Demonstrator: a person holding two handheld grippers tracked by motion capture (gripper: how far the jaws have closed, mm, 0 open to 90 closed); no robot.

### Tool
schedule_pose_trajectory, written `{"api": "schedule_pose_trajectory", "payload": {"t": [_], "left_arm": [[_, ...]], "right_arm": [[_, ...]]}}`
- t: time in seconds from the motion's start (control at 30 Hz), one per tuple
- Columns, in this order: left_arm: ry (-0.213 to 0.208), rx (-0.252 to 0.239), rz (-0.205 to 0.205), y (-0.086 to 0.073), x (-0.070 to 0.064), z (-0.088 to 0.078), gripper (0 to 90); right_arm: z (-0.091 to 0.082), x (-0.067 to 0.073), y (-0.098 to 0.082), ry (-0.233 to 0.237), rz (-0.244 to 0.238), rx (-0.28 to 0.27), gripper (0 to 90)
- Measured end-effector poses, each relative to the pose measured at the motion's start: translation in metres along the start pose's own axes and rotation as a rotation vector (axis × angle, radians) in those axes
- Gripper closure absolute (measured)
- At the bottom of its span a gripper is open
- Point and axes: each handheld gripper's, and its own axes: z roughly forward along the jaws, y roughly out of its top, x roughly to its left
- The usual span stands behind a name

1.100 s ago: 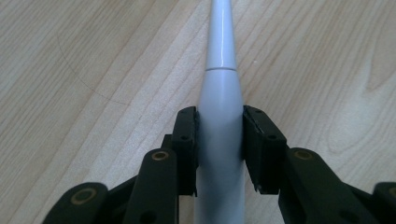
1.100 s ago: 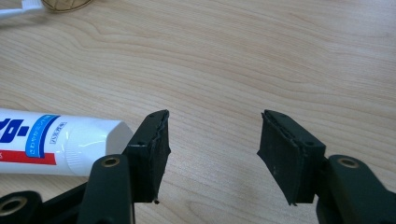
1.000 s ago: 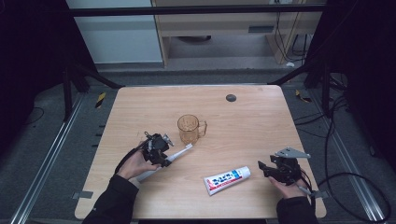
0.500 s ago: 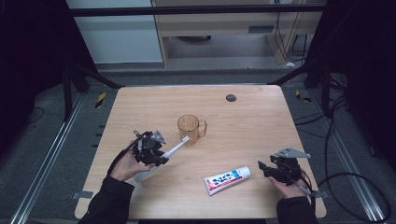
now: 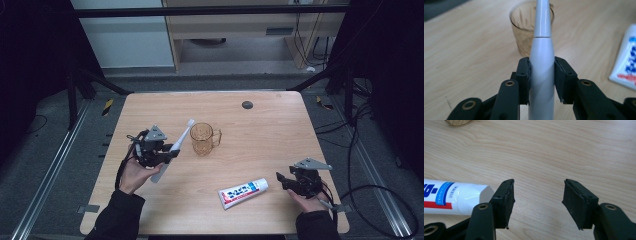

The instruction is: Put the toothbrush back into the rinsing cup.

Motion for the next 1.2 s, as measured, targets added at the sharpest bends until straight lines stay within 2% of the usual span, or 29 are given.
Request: {"api": "schedule_pose_trajectory", "payload": {"t": [0.13,0.3,0.43,0.6,0.73,0.87,1.2], "left_arm": [[0.070,-0.088,-0.046,0.005,0.003,-0.007,66.9],[0.132,-0.182,-0.106,0.012,0.010,-0.012,66.9],[0.179,-0.244,-0.127,0.018,0.011,-0.010,66.9],[0.209,-0.297,-0.124,0.028,0.010,-0.003,66.9],[0.224,-0.343,-0.154,0.037,0.012,0.001,66.9],[0.242,-0.372,-0.157,0.044,0.012,0.006,66.9],[0.256,-0.446,-0.179,0.060,0.013,0.020,66.9]], "right_arm": [[0.000,0.001,0.000,-0.004,0.005,-0.005,41.4],[0.001,0.000,-0.001,-0.013,-0.004,-0.011,40.7],[0.000,0.000,-0.001,-0.016,0.001,-0.016,40.3],[0.000,0.000,-0.001,-0.024,-0.005,-0.031,38.8],[0.000,-0.001,-0.001,-0.023,-0.007,-0.039,38.5],[0.000,-0.001,-0.002,-0.026,-0.008,-0.037,37.7],[0.002,0.000,-0.003,-0.025,-0.005,-0.033,37.2]]}}
